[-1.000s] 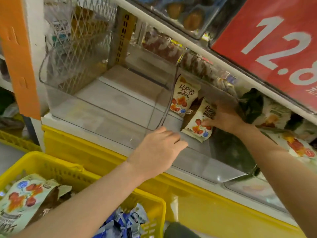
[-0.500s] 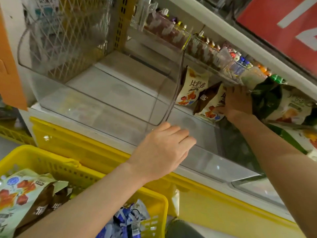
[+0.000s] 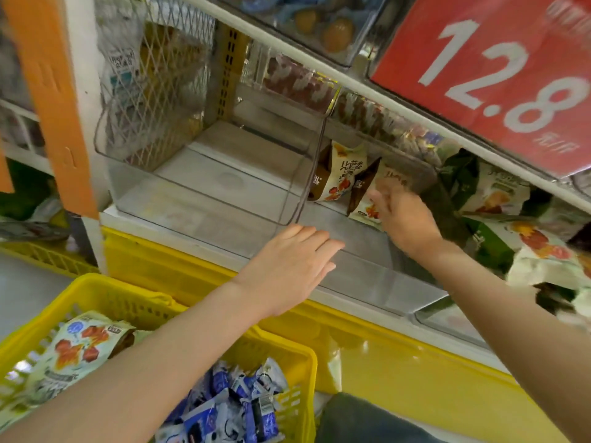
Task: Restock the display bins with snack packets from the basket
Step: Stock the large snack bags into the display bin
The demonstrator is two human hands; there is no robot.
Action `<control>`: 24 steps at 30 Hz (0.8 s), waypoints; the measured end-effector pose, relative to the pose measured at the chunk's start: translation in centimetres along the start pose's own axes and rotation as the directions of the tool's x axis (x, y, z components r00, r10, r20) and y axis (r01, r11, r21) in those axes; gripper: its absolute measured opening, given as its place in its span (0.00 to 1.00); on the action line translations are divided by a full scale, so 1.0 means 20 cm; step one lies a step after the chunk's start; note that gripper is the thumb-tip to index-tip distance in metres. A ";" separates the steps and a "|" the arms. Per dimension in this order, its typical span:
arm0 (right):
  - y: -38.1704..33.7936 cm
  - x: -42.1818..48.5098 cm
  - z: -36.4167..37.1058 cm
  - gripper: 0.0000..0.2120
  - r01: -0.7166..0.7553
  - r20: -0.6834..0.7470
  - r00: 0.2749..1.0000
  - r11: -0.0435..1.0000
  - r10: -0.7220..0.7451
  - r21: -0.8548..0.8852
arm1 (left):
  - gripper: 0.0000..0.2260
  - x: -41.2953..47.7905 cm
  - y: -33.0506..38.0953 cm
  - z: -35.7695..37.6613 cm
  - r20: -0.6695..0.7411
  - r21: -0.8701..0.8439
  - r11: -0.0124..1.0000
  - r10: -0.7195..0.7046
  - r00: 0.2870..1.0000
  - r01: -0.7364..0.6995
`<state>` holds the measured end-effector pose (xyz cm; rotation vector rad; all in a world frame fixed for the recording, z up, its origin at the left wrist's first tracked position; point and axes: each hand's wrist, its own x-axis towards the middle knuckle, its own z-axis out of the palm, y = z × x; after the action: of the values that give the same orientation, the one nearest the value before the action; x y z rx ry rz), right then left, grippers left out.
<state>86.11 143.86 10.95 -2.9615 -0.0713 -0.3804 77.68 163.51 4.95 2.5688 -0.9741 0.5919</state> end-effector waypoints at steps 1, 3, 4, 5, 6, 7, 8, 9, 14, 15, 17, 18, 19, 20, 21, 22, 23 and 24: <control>-0.03 -0.09 -0.01 0.20 0.026 0.012 1.000 0.998 -0.026 0.062 | 0.17 -0.01 0.01 -0.01 0.018 0.012 1.000 -0.005 1.000 0.005; -0.08 -0.29 -0.02 0.20 0.083 0.066 0.994 0.990 -0.091 0.117 | 0.19 -0.03 0.03 -0.04 0.043 0.033 0.999 -0.039 0.998 0.037; -0.10 -0.38 -0.02 0.21 0.114 0.107 0.986 0.987 -0.126 0.116 | 0.19 -0.05 0.05 -0.06 0.041 0.039 0.997 -0.066 0.997 0.064; -0.12 -0.47 -0.01 0.21 0.154 0.141 0.976 0.984 -0.166 0.095 | 0.19 -0.08 0.06 -0.08 0.027 0.034 0.995 -0.095 0.995 0.094; -0.14 -0.55 0.01 0.22 0.208 0.150 0.965 0.976 -0.216 0.066 | 0.19 -0.12 0.08 -0.10 0.009 0.023 0.991 -0.129 0.992 0.129; -0.16 -0.62 0.01 0.22 0.266 0.132 0.954 0.963 -0.269 0.045 | 0.18 -0.17 0.09 -0.13 -0.012 0.011 0.987 -0.162 0.987 0.163; -0.19 -0.69 0.02 0.22 0.313 0.106 0.943 0.949 -0.316 0.037 | 0.17 -0.24 0.11 -0.16 -0.043 0.002 0.982 -0.188 0.981 0.188; -0.21 -0.75 0.02 0.21 0.349 0.082 0.933 0.936 -0.351 0.043 | 0.17 -0.31 0.11 -0.19 -0.077 -0.004 0.977 -0.212 0.974 0.212; -0.41 -0.99 0.17 0.12 0.458 0.030 0.883 0.875 -0.468 0.157 | 0.12 -0.74 0.01 -0.22 -0.181 -0.116 0.872 -0.489 0.853 0.476; -0.47 -1.01 0.24 0.12 0.461 0.058 0.877 0.869 -0.476 0.179 | 0.11 -0.83 -0.04 -0.21 -0.168 -0.131 0.826 -0.564 0.809 0.549; -0.60 -1.04 0.38 0.13 0.452 0.158 0.858 0.864 -0.489 0.222 | 0.09 -1.01 -0.14 -0.18 -0.115 -0.086 0.728 -0.686 0.719 0.681; -0.66 -1.05 0.46 0.15 0.440 0.210 0.846 0.864 -0.490 0.245 | 0.09 -1.11 -0.20 -0.16 -0.083 -0.046 0.667 -0.744 0.663 0.744; -0.73 -1.06 0.54 0.16 0.417 0.260 0.836 0.868 -0.483 0.271 | 0.10 -1.21 -0.26 -0.14 -0.056 -0.008 0.597 -0.801 0.596 0.802; -0.79 -1.06 0.61 0.18 0.385 0.305 0.828 0.873 -0.470 0.299 | 0.10 -1.31 -0.32 -0.12 -0.035 0.025 0.525 -0.850 0.525 0.851; -0.86 -1.07 0.69 0.20 0.346 0.349 0.820 0.879 -0.453 0.329 | 0.11 -1.41 -0.38 -0.11 -0.015 0.052 0.456 -0.889 0.457 0.888; -0.92 -1.08 0.76 0.21 0.295 0.398 0.808 0.884 -0.434 0.363 | 0.11 -1.51 -0.43 -0.09 0.008 0.066 0.394 -0.919 0.395 0.917; -0.99 -1.09 0.82 0.23 0.228 0.455 0.792 0.889 -0.406 0.397 | 0.11 -1.60 -0.47 -0.07 0.040 0.069 0.337 -0.942 0.334 0.939; -1.05 -1.10 0.88 0.24 0.150 0.510 0.775 0.892 -0.374 0.426 | 0.11 -1.68 -0.50 -0.06 0.085 0.064 0.282 -0.957 0.276 0.957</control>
<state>67.88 166.69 -8.37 -2.5738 -0.5760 0.4872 61.43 189.51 -12.01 2.5652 0.7078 0.0527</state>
